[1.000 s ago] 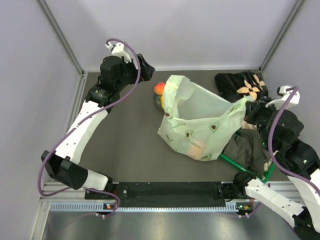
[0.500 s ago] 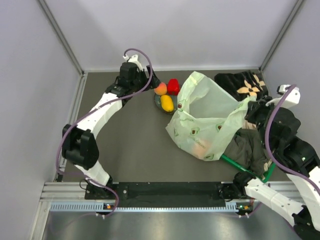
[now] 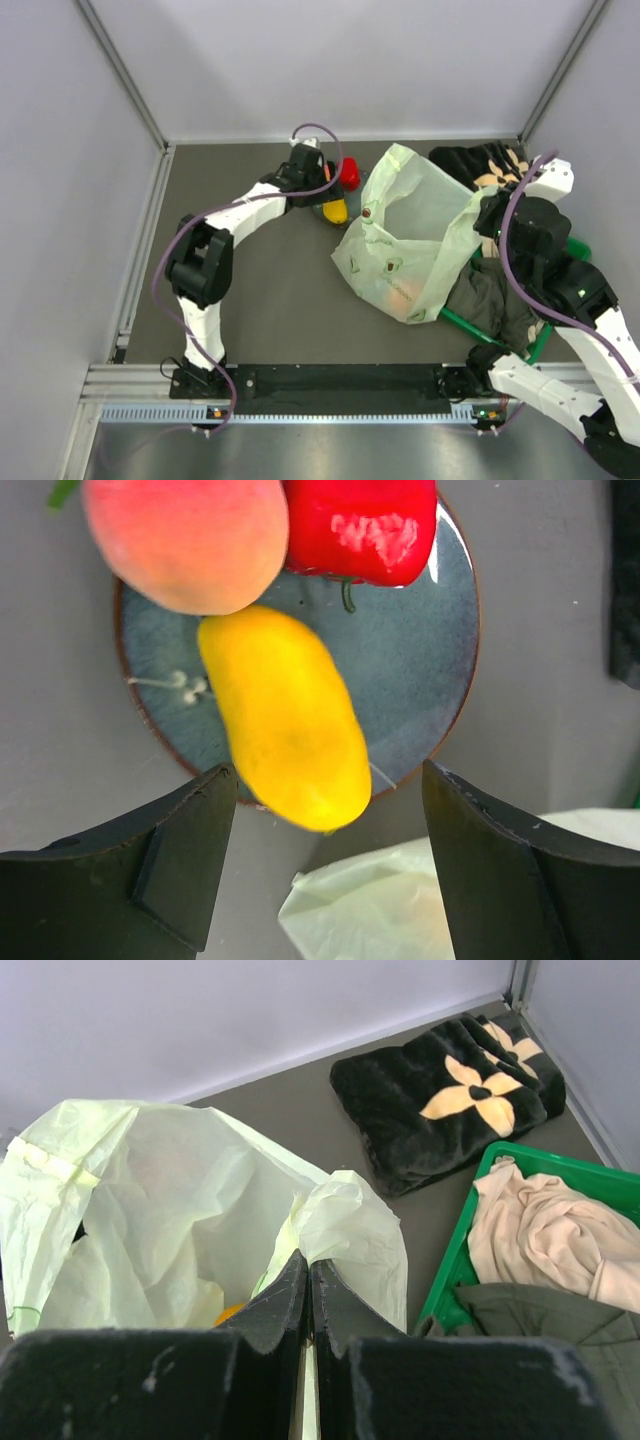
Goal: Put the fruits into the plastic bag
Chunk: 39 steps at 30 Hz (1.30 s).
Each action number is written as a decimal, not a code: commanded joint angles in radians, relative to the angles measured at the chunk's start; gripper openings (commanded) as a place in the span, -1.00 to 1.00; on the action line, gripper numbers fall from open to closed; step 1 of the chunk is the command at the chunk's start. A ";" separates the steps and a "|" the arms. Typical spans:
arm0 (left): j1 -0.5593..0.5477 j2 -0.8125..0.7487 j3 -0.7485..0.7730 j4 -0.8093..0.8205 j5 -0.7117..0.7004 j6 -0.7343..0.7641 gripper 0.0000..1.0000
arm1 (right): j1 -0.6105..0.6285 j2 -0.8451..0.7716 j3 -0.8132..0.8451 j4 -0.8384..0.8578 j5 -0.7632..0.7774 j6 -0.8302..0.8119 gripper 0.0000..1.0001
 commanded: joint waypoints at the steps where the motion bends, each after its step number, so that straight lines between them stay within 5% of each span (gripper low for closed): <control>1: -0.019 0.049 0.075 -0.021 -0.091 0.005 0.56 | -0.009 0.001 0.021 0.065 -0.017 0.000 -1.00; 26: -0.048 0.212 0.201 -0.098 -0.118 0.056 0.54 | -0.009 -0.022 -0.061 0.149 -0.103 0.035 -1.00; 39: -0.048 0.261 0.230 -0.141 -0.120 0.067 0.38 | -0.008 -0.045 -0.076 0.160 -0.094 0.043 -1.00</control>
